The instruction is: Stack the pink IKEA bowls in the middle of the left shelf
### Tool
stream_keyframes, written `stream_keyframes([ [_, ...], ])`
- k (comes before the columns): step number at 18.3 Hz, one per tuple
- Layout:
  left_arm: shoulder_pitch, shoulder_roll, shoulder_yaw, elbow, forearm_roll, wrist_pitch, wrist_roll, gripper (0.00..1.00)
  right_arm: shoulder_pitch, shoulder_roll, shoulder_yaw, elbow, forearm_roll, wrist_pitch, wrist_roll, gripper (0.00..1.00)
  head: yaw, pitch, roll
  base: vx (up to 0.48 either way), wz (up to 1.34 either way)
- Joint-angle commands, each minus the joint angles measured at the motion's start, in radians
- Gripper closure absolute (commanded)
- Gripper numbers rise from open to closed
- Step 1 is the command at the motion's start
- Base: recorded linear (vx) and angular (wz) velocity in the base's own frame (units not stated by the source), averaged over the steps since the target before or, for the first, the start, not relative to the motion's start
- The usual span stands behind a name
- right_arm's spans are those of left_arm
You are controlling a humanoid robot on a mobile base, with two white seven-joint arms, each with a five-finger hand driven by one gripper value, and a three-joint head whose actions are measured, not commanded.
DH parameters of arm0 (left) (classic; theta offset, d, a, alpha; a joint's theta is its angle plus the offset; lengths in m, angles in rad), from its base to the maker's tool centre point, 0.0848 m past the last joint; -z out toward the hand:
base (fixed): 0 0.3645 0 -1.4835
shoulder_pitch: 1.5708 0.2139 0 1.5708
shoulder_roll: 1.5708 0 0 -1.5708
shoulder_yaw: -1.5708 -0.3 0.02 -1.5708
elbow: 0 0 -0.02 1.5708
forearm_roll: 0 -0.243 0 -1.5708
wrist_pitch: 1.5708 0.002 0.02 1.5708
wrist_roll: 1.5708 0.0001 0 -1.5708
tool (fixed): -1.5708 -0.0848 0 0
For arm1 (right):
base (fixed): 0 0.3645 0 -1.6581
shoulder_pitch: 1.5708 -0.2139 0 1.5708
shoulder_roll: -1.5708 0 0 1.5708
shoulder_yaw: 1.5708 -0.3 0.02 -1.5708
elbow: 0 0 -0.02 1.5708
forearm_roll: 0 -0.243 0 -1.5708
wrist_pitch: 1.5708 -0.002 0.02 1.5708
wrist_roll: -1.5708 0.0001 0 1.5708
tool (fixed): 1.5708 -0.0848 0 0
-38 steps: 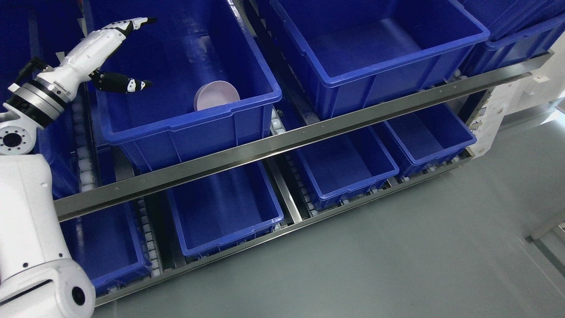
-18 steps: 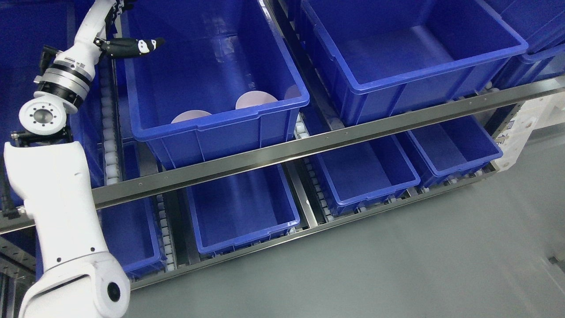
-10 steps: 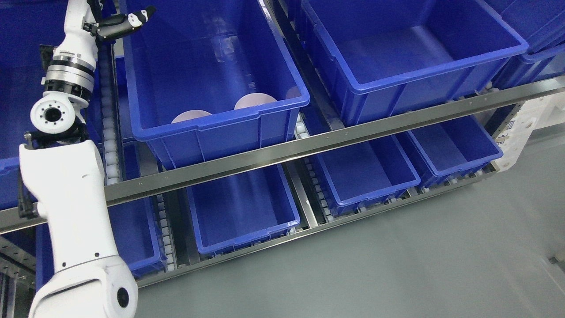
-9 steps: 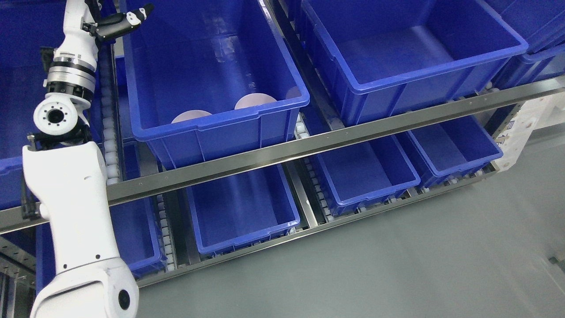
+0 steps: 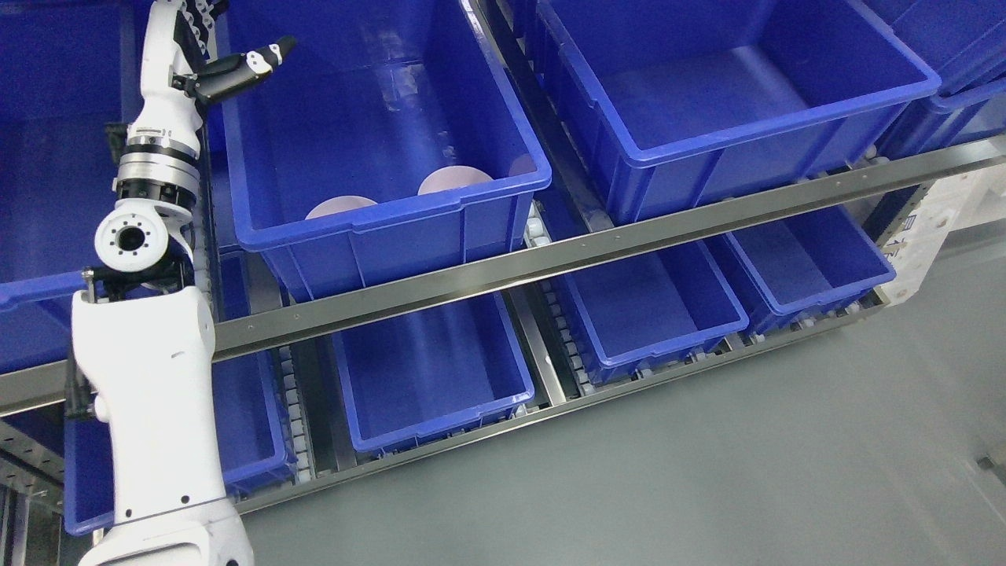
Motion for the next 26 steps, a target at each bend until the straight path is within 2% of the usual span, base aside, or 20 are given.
stream_keyframes([
  [1, 0.045, 0.009, -0.065, -0.125, 0.052, -0.001, 0.0, 0.06, 0.006, -0.017, -0.011, -0.034, 0.0, 0.0, 0.0, 0.0, 0.0, 0.0, 0.0, 0.0, 0.0],
  [6, 0.21, 0.009, -0.11, -0.286, 0.105, -0.013, 0.0, 0.06, 0.006, -0.017, -0.011, -0.034, 0.0, 0.0, 0.0, 0.0, 0.0, 0.0, 0.0, 0.0, 0.0],
  [12, 0.235, 0.009, -0.107, -0.333, 0.124, -0.083, 0.003, 0.07, 0.006, -0.017, -0.011, -0.034, 0.0, 0.0, 0.0, 0.0, 0.0, 0.0, 0.0, 0.0, 0.0],
  [16, 0.289, 0.009, -0.107, -0.371, 0.135, -0.085, 0.009, 0.07, 0.006, -0.017, -0.011, -0.034, 0.0, 0.0, 0.0, 0.0, 0.0, 0.0, 0.0, 0.0, 0.0],
  [26, 0.306, 0.009, -0.098, -0.371, 0.142, -0.09, 0.011, 0.07, 0.006, -0.017, -0.011, -0.034, 0.0, 0.0, 0.0, 0.0, 0.0, 0.0, 0.0, 0.0, 0.0],
])
